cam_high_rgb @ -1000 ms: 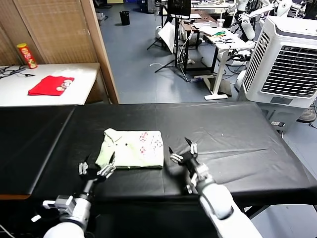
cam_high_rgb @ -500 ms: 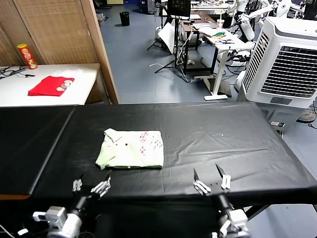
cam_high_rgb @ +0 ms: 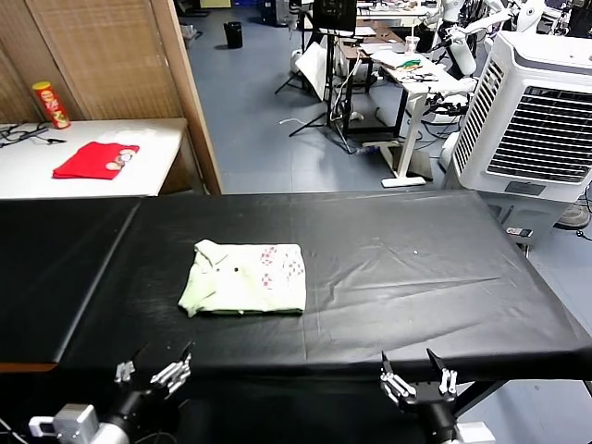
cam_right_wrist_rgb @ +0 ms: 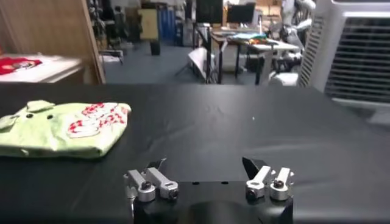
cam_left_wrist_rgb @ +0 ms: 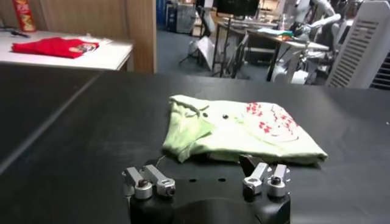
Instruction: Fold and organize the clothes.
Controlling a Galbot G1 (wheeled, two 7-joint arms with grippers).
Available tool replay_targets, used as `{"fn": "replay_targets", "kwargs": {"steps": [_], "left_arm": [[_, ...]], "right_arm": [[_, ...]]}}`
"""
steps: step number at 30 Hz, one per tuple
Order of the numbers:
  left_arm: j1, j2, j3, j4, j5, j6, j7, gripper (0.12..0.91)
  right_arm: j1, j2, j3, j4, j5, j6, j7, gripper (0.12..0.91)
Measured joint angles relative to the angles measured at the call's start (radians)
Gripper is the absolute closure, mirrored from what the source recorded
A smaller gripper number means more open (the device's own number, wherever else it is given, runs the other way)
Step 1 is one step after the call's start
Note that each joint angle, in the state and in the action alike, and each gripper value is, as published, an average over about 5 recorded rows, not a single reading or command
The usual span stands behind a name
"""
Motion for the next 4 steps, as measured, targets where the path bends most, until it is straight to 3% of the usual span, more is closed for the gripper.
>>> {"fn": "replay_targets", "kwargs": {"steps": [4], "left_arm": [[0.001, -0.002, 0.000, -0.002, 0.001, 0.003, 0.003, 0.232]], "right_arm": [[-0.005, 0.001, 0.000, 0.005, -0.001, -0.005, 0.000, 0.227]]}}
